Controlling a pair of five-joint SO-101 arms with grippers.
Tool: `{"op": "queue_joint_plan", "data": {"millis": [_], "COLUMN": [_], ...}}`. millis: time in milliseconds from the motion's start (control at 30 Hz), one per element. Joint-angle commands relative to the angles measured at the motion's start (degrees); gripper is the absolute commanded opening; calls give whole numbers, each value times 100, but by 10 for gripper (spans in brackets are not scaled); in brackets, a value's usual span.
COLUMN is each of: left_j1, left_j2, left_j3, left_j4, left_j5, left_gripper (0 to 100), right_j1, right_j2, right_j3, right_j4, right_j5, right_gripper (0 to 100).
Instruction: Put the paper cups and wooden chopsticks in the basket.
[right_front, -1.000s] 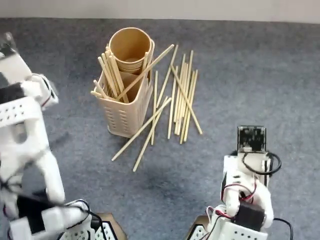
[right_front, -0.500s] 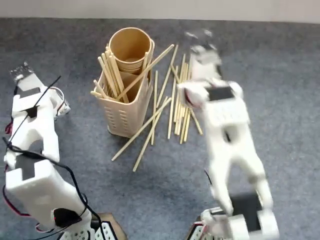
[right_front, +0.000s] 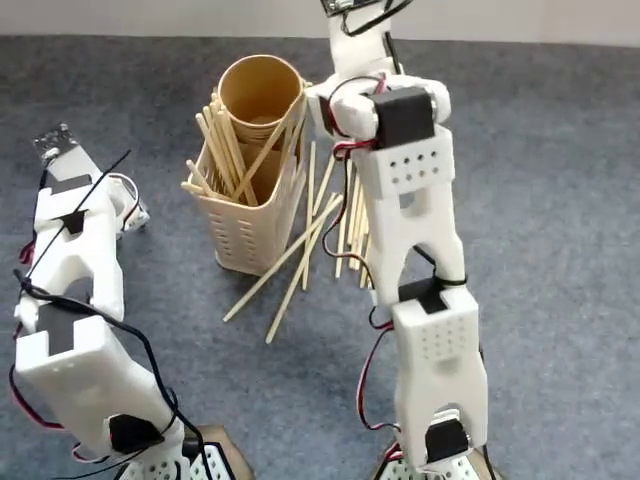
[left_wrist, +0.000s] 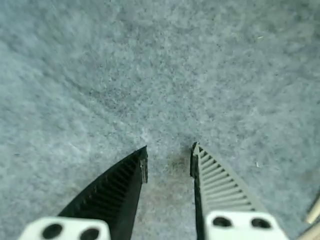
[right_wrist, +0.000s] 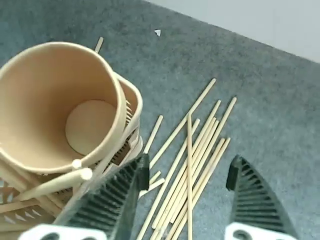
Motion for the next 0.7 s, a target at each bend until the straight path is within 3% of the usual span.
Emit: {"op": "queue_joint_plan", "data": {"millis": [0,100,433,533,667], "left_j1": [127,136,136,145,268], "left_j2": [-40,-40,-22,31,233], "left_j3": [-40,-40,22,13,-40], "left_j4": [-53,-62,-211,-255,-255], "left_j5": [35,26,-343,-360,-369], "left_gripper": [168,168,168,168,168], "right_j1": [92,-48,-796,-558,374], "right_j2": [180,154,13,-48,4], "right_j3": [-1200,-1719,-1446,-1552,-1051], "right_j4": [198,-22,180,488,497], "right_j5": [0,9,255,264,88], "right_gripper": [252,252,252,252,252]}}
